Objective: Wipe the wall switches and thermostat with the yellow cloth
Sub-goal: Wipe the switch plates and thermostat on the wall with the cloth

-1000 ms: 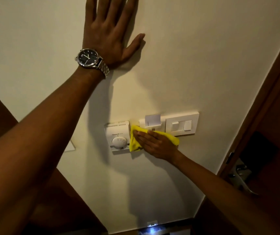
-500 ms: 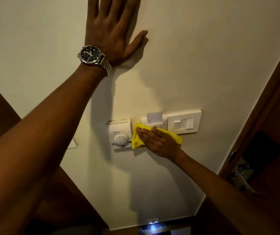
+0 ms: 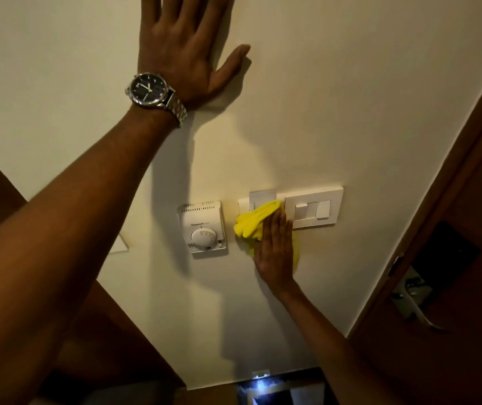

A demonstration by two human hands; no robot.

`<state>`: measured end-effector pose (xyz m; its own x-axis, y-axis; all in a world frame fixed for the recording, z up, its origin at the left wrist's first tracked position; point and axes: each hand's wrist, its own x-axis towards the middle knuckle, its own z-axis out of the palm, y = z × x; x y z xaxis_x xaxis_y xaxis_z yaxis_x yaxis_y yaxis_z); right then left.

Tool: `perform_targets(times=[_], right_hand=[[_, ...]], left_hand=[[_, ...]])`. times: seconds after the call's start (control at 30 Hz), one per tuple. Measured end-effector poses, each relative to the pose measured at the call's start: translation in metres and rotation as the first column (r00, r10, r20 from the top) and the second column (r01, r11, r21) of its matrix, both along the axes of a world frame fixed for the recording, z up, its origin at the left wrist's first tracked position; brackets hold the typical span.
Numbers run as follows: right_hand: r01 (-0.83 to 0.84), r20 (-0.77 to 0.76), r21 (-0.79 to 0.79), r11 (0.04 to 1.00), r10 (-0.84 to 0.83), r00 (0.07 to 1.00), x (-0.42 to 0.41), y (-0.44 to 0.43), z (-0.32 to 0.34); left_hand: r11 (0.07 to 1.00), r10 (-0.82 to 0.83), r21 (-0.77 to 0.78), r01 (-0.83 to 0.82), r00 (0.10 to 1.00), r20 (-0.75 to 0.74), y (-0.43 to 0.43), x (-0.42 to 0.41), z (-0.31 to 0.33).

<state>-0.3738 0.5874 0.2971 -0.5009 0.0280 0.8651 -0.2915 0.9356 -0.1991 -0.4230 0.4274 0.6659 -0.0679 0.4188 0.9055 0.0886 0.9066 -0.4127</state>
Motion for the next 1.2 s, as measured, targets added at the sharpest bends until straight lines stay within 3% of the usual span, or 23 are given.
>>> perform_targets(times=[0.1,0.17,0.4,0.53,0.63,0.9,1.0,1.13,1.2], right_hand=[[0.0,0.059,0.067,0.998,-0.004,0.998,0.013,-0.005,-0.026],[0.008,0.095,0.017,1.0,-0.01,0.995,0.016,-0.008,-0.031],[0.072,0.043,-0.099,0.992,-0.068,0.997,-0.003,-0.034,-0.022],[0.015,0.238,0.087,0.996,-0.035,0.971,0.018,-0.032,-0.062],[0.004,0.384,0.055,0.998,-0.025,0.923,0.019,-0.036,-0.057],[0.004,0.008,-0.007,1.0,-0.004,1.0,0.002,-0.036,-0.042],[0.007,-0.005,-0.081,0.997,-0.008,1.0,-0.007,-0.04,-0.036],[0.039,0.025,-0.001,0.999,-0.039,0.999,0.002,-0.036,-0.057],[0.015,0.035,-0.068,0.998,-0.013,0.999,-0.002,-0.038,-0.053]], left_hand=[[1.0,0.018,-0.008,-0.018,0.998,0.063,0.001,0.004,0.005],[1.0,0.025,-0.02,-0.023,0.996,0.088,0.002,0.006,0.006],[1.0,-0.02,-0.012,0.02,1.0,-0.022,0.001,-0.001,0.001],[1.0,-0.002,-0.013,0.002,0.999,0.047,0.001,0.004,0.002],[1.0,-0.006,-0.009,0.006,0.999,0.042,0.0,0.004,0.003],[1.0,-0.031,-0.001,0.031,0.999,0.03,0.0,0.001,0.002],[0.999,-0.034,0.001,0.034,0.999,0.003,0.0,-0.001,0.001],[0.999,-0.05,-0.006,0.05,0.999,-0.003,0.0,0.002,0.003],[0.999,-0.045,-0.008,0.045,0.999,0.003,0.0,0.0,0.001]])
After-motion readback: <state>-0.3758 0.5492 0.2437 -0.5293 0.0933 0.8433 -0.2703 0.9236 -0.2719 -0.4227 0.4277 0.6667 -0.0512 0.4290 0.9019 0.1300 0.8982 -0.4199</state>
